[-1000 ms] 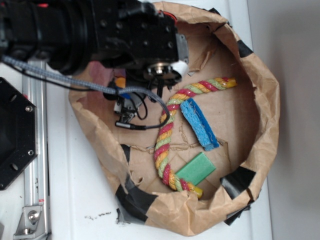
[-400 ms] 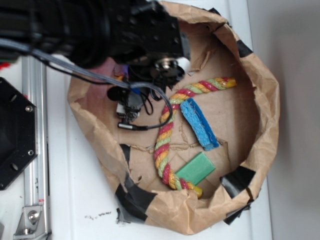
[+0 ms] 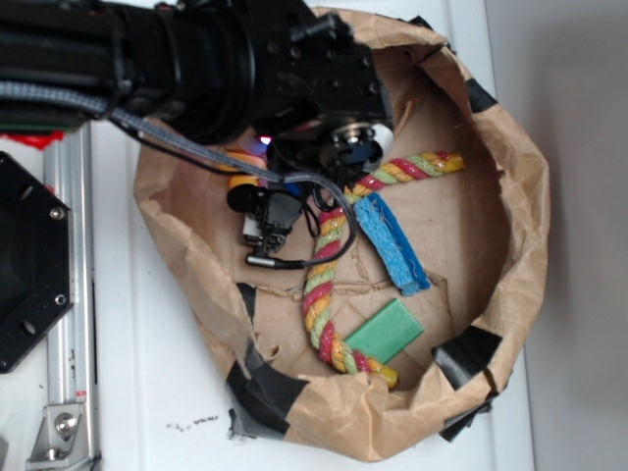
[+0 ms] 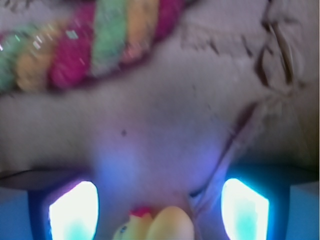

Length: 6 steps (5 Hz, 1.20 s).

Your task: Grab the yellow duck.

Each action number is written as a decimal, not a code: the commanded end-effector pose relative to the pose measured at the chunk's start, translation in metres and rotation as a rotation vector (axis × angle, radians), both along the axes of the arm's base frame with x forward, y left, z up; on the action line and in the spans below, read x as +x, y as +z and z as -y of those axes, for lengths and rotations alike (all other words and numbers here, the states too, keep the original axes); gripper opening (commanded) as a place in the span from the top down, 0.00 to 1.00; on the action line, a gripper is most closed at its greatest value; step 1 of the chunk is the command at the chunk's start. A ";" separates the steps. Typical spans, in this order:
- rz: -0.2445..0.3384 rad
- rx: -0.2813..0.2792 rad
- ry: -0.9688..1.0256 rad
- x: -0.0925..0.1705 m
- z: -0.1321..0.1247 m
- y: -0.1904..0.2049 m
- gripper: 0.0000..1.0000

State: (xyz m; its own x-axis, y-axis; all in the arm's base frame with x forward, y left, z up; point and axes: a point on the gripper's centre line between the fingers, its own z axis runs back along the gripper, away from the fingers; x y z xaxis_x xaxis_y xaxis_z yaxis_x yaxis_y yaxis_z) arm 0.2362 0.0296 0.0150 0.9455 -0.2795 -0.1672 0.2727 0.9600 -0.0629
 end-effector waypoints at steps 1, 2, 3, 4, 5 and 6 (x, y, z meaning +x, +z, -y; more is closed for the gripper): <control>0.040 -0.011 -0.046 0.001 0.009 0.006 0.00; 0.014 0.004 -0.047 -0.001 0.007 0.004 0.00; -0.095 -0.023 -0.017 -0.013 -0.004 -0.004 0.00; -0.169 -0.068 -0.001 -0.023 -0.004 -0.007 0.00; -0.170 -0.077 -0.005 -0.031 0.002 -0.003 0.00; -0.158 -0.076 -0.006 -0.037 0.004 0.001 0.00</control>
State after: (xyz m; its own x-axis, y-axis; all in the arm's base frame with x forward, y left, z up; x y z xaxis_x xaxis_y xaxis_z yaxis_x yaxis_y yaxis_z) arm 0.2051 0.0290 0.0143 0.9079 -0.2888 -0.3037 0.2493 0.9547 -0.1626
